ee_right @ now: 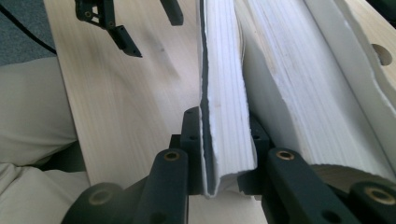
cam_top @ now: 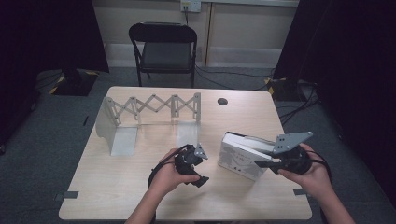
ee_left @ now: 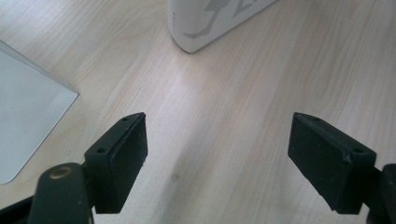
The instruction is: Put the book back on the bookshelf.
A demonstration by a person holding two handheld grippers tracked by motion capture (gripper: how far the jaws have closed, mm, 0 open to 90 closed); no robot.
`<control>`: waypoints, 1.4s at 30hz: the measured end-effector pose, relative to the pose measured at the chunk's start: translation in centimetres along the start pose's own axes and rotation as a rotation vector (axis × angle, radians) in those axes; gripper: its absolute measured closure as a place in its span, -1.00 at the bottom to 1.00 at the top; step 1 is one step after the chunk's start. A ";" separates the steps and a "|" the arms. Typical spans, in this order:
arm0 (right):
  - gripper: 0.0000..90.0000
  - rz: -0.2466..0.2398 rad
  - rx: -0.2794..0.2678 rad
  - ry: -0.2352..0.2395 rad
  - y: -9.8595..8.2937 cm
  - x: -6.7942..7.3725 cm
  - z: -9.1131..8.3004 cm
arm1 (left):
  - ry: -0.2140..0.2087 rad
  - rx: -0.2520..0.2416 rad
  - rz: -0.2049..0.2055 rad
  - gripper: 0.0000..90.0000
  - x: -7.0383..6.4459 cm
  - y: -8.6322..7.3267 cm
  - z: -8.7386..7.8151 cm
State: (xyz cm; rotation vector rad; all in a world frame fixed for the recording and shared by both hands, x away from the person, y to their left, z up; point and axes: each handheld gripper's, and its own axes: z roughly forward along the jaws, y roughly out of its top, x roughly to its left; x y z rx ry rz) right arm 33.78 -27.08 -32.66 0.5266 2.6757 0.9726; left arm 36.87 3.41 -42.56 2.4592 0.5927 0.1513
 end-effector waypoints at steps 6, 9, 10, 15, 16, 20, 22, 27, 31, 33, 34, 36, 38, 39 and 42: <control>0.70 -0.006 -0.006 0.025 -0.2 0.6 -0.4 | -0.002 0.004 0.008 -0.56 -0.3 0.4 -0.2; 0.70 -0.005 -0.009 0.040 -0.4 0.9 -0.6 | -0.010 0.000 0.009 -0.56 -0.4 0.6 -0.3; 0.70 0.000 -0.009 0.045 -0.5 1.0 -0.7 | -0.015 0.002 0.014 -0.57 -0.5 0.7 -0.4; 0.70 0.005 -0.025 0.053 -1.0 1.0 -1.0 | -0.026 0.012 0.022 -0.59 -0.5 1.3 -0.4; 0.70 0.007 -0.026 0.054 -1.0 1.0 -0.9 | -0.028 0.019 0.028 -0.59 -0.5 1.4 -0.5; 0.70 0.007 -0.028 0.053 -1.0 0.8 -0.9 | -0.038 0.018 0.034 -0.59 -0.4 1.8 -0.7; 0.70 0.017 -0.031 0.051 -1.0 0.7 -0.9 | -0.042 0.017 0.033 -0.59 -0.3 2.0 -0.7; 0.70 0.019 -0.032 0.046 -1.0 0.7 -0.9 | -0.048 0.022 0.038 -0.59 -0.2 2.7 -0.7; 0.70 0.022 -0.032 0.050 -1.1 0.6 -0.9 | -0.061 0.018 0.038 -0.61 -0.2 3.3 -0.9; 0.70 0.022 -0.031 0.049 -1.0 0.5 -0.9 | -0.063 0.021 0.048 -0.61 -0.1 3.7 -1.0; 0.70 0.020 -0.032 0.050 -1.0 0.5 -0.9 | -0.070 0.022 0.052 -0.61 -0.1 3.9 -1.1; 0.70 0.022 -0.031 0.051 -1.0 0.4 -0.9 | -0.065 0.019 0.058 -0.61 -0.1 4.4 -1.2; 0.70 0.023 -0.032 0.055 -1.1 0.4 -0.9 | -0.070 0.020 0.065 -0.61 -0.1 4.9 -1.4; 0.70 0.025 -0.034 0.057 -1.1 0.3 -0.9 | -0.067 0.020 0.073 -0.61 -0.1 5.1 -1.4; 0.70 0.032 -0.033 0.057 -1.1 0.2 -0.9 | -0.069 0.021 0.085 -0.61 -0.1 5.9 -1.6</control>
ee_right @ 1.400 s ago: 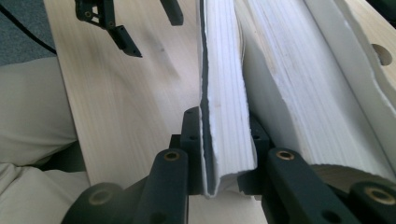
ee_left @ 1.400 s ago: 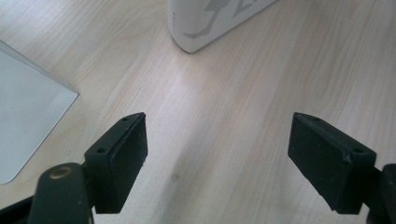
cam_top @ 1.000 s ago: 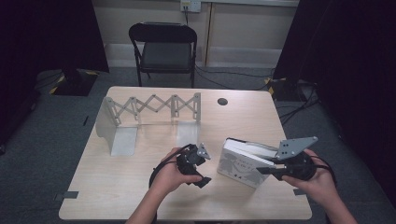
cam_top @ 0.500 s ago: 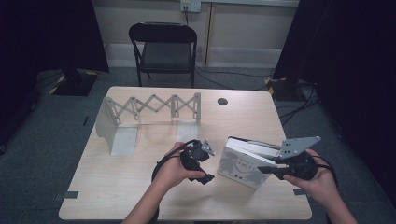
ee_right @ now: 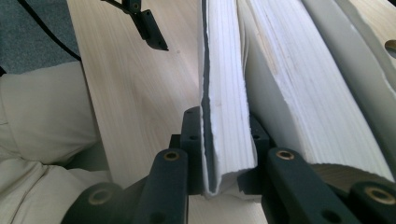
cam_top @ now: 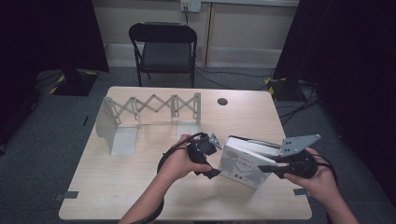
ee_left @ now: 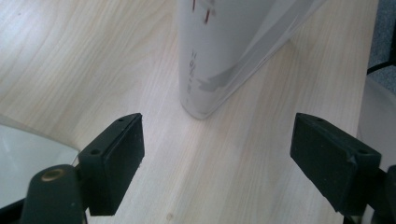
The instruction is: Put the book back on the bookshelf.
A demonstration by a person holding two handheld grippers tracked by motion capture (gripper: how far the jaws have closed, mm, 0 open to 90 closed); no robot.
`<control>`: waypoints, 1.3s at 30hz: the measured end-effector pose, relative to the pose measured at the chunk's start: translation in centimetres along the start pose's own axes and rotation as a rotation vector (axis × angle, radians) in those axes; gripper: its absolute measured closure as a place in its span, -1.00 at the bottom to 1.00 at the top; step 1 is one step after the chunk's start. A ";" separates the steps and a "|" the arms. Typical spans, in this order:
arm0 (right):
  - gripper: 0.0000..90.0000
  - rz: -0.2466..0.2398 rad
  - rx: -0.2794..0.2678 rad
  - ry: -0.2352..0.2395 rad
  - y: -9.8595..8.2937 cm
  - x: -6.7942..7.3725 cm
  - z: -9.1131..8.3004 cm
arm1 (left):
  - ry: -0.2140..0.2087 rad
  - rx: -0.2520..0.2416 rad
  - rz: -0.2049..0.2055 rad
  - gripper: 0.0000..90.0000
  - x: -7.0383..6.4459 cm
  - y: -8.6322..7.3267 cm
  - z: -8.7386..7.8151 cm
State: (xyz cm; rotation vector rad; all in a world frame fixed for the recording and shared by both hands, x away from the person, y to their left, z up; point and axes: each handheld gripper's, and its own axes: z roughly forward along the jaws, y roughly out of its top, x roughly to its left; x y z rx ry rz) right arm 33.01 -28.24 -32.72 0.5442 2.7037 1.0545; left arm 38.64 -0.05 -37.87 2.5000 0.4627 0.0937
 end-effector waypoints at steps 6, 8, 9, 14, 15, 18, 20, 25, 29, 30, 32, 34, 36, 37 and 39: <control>0.70 -0.001 0.001 0.002 0.0 0.0 0.0 | -0.010 -0.008 0.016 -0.61 -0.3 1.3 0.0; 0.70 -0.001 0.001 0.003 0.0 -0.1 0.0 | -0.015 -0.011 0.021 -0.61 -0.4 1.7 0.0; 0.70 0.000 -0.001 0.004 0.0 -0.1 0.0 | -0.018 -0.006 0.030 -0.61 -0.4 1.9 0.0; 0.70 0.001 0.002 0.006 0.0 -0.1 0.0 | -0.018 -0.008 0.041 -0.61 -0.7 2.8 -0.2; 0.70 0.002 0.002 0.005 0.0 -0.1 0.0 | -0.022 -0.009 0.046 -0.61 -0.7 3.0 -0.3; 0.69 0.001 -0.003 0.008 0.0 -0.2 0.0 | -0.020 -0.020 0.062 -0.61 -0.8 3.6 -0.4; 0.69 0.001 -0.003 0.008 0.0 -0.2 0.0 | -0.020 -0.021 0.068 -0.61 -0.9 4.0 -0.4; 0.69 0.005 -0.003 0.010 0.0 -0.2 0.0 | -0.026 -0.030 0.095 -0.61 -1.1 5.0 -0.6; 0.69 0.009 -0.004 0.010 -0.1 -0.3 0.0 | -0.022 -0.031 0.110 -0.60 -1.3 5.7 -0.7; 0.69 0.012 -0.007 0.012 -0.1 -0.3 0.0 | -0.020 -0.026 0.120 -0.61 -1.3 5.8 -0.7; 0.69 0.016 -0.008 0.012 -0.1 -0.3 0.0 | -0.020 -0.022 0.108 -0.60 -1.3 5.9 -0.7; 0.69 0.017 -0.007 0.013 -0.1 -0.3 0.0 | -0.020 -0.026 0.127 -0.59 -1.3 6.1 -0.7; 0.69 0.012 -0.007 0.015 -0.1 -0.3 0.0 | -0.020 -0.033 0.128 -0.57 -1.3 6.3 -0.7; 0.69 0.012 -0.007 0.016 -0.1 -0.3 0.0 | -0.022 -0.036 0.137 -0.56 -1.3 6.5 -0.7; 0.69 0.011 -0.006 0.015 -0.1 -0.3 0.0 | -0.012 -0.029 0.149 -0.53 -1.4 6.9 -0.6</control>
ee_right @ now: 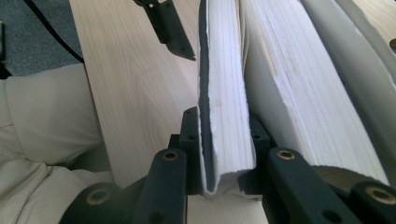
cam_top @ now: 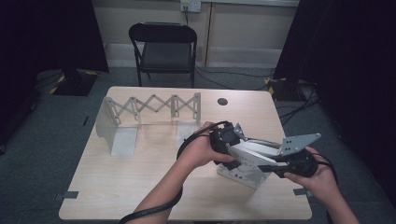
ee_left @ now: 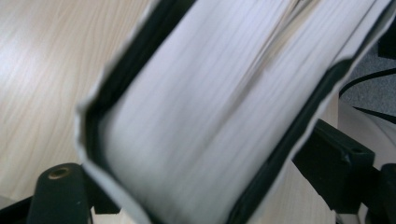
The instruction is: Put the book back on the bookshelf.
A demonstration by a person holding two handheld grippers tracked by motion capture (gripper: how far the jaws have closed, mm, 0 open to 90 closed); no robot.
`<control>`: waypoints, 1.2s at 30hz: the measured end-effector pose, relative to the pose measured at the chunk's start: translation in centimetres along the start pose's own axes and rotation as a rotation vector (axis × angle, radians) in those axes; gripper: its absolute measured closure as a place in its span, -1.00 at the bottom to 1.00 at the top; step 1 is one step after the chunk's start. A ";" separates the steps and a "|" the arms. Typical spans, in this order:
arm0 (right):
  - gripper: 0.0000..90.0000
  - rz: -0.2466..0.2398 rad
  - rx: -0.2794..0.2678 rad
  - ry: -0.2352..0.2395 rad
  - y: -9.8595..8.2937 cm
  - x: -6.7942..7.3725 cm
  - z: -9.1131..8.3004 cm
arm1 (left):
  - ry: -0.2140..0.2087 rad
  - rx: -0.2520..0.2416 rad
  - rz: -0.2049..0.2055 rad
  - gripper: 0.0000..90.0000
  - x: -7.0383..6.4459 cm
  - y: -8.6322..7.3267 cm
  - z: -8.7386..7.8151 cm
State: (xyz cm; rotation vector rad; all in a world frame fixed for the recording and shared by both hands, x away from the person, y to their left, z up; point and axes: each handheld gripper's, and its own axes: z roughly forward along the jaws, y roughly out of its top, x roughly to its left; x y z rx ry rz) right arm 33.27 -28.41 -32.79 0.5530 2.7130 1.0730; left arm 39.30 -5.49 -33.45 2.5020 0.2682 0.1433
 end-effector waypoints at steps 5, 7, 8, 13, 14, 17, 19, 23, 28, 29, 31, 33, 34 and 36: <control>0.67 0.009 -0.008 -0.001 -0.2 -0.1 0.0 | 0.018 0.034 0.005 -0.35 -0.3 0.3 -0.2; 0.65 0.014 -0.011 0.005 -0.3 -0.2 -0.1 | 0.015 0.038 0.008 -0.29 -0.6 0.2 -0.5; 0.63 0.018 -0.016 0.014 -0.4 -0.3 -0.1 | 0.015 0.045 0.008 -0.25 -0.8 0.1 -0.6; 0.52 0.031 -0.024 0.019 -0.8 -0.6 -0.3 | 0.000 0.071 0.016 -0.09 -1.4 0.1 -1.1; 0.51 0.033 -0.024 0.021 -0.8 -0.6 -0.3 | 0.001 0.073 0.017 -0.08 -1.4 0.1 -1.2; 0.44 0.031 -0.033 0.017 -0.9 -0.6 -0.3 | -0.003 0.087 0.011 -0.06 -1.6 0.1 -1.2; 0.34 0.030 -0.042 0.026 -1.1 -0.5 -0.3 | -0.001 0.086 0.024 -0.04 -1.7 0.1 -1.3; 0.26 0.036 -0.039 0.028 -1.5 -0.6 -0.6 | -0.001 0.081 0.019 -0.03 -1.7 0.0 -1.3; 0.30 0.052 -0.033 0.023 -2.1 -0.8 -0.7 | -0.004 0.086 0.018 -0.03 -1.6 0.0 -1.3; 0.32 0.052 -0.029 0.024 -2.2 -0.8 -0.7 | -0.005 0.089 0.014 -0.03 -1.6 0.1 -1.3; 0.32 0.055 -0.034 0.029 -2.3 -0.9 -0.7 | -0.003 0.088 0.014 -0.03 -1.7 0.1 -1.3; 0.29 0.056 -0.020 0.022 -2.6 -1.0 -0.7 | -0.002 0.085 0.017 -0.03 -1.5 0.0 -1.3; 0.29 0.057 -0.017 0.015 -2.8 -1.0 -0.6 | -0.002 0.084 0.021 -0.03 -1.4 0.0 -1.3; 0.29 0.060 -0.011 0.015 -3.0 -1.0 -0.5 | -0.005 0.081 0.023 -0.04 -1.3 0.0 -1.3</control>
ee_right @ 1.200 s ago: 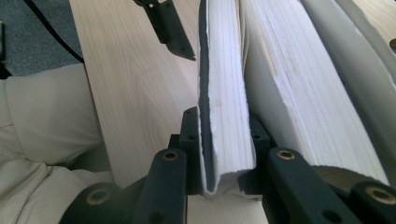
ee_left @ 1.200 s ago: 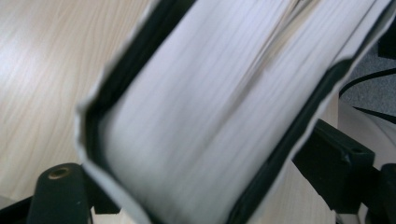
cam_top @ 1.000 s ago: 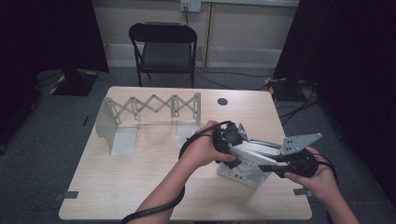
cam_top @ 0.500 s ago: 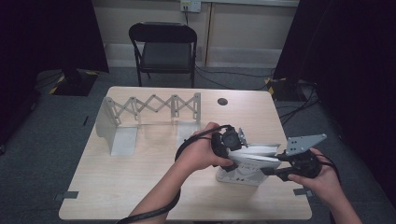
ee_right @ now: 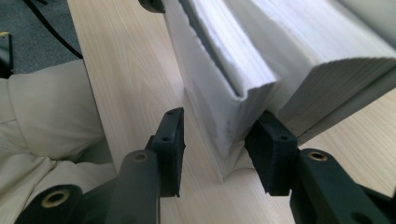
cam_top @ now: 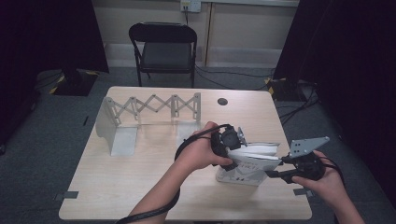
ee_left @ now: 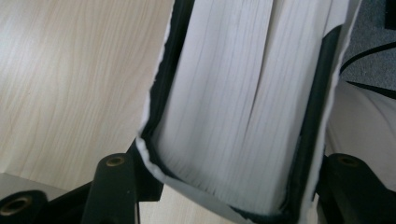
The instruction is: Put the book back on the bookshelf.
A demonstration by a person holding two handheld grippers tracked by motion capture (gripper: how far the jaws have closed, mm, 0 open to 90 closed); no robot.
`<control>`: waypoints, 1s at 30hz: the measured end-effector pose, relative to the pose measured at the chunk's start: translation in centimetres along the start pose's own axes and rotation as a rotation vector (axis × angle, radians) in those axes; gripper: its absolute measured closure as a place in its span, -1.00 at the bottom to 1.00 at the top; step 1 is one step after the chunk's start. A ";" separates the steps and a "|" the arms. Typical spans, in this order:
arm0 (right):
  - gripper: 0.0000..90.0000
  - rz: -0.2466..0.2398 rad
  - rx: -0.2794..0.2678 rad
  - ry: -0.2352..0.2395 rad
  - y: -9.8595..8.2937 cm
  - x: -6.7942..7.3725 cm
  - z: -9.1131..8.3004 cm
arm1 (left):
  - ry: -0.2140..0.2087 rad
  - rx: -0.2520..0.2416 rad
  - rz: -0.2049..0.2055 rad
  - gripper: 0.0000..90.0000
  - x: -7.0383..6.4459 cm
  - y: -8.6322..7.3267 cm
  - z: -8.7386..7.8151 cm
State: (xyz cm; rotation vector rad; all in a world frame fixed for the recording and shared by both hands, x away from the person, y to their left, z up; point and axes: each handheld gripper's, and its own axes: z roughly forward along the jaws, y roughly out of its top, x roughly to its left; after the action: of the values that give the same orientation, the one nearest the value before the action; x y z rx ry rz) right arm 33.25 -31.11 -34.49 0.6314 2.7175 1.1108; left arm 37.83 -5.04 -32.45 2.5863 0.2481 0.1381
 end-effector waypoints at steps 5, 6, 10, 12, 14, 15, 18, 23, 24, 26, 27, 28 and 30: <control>0.28 0.005 -0.010 -0.003 0.0 -0.1 0.2 | 0.010 -0.005 0.030 -0.10 0.0 0.5 -0.1; 0.28 0.005 -0.009 -0.002 0.0 -0.2 0.2 | 0.012 -0.010 0.035 -0.11 0.0 0.7 0.0; 0.25 0.008 -0.008 -0.007 0.1 -0.2 0.4 | 0.019 -0.009 0.063 -0.15 -0.1 1.3 0.1; 0.25 0.012 -0.013 -0.007 0.0 -0.2 0.4 | 0.022 -0.004 0.073 -0.13 -0.2 1.5 0.2; 0.25 0.011 -0.015 -0.007 0.0 -0.2 0.5 | 0.025 -0.006 0.101 -0.11 -0.3 1.5 0.2; 0.24 0.007 -0.016 -0.004 -0.1 -0.2 0.5 | 0.016 -0.007 0.100 -0.09 -0.2 1.4 0.1; 0.19 0.009 -0.029 -0.002 -0.2 -0.3 0.5 | -0.017 0.004 0.090 0.03 -0.4 1.5 -0.2; 0.04 -0.004 -0.047 -0.008 -0.4 -0.2 0.6 | -0.018 0.005 0.052 0.13 -0.8 1.3 -0.4; -0.02 -0.009 -0.047 -0.016 -0.5 -0.2 0.6 | -0.013 -0.001 0.049 0.14 -0.8 1.2 -0.5; -0.06 -0.010 -0.044 -0.032 -0.7 -0.3 0.5 | -0.007 0.001 0.041 0.16 -0.8 1.1 -0.6; -0.12 -0.006 -0.037 -0.040 -0.8 -0.3 0.4 | -0.003 0.002 0.027 0.17 -0.9 1.0 -0.6; -0.14 -0.003 -0.034 -0.049 -1.0 -0.4 0.4 | -0.002 0.011 0.039 0.17 -0.9 1.0 -0.7; -0.17 0.005 -0.026 -0.057 -1.4 -0.5 0.4 | 0.001 0.024 0.031 0.17 -1.0 0.8 -0.9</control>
State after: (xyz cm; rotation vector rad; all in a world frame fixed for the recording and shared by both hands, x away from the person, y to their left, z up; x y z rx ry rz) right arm 33.37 -31.99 -35.77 0.6556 2.6510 1.1092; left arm 36.80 -5.46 -31.31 2.6143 0.2113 0.1489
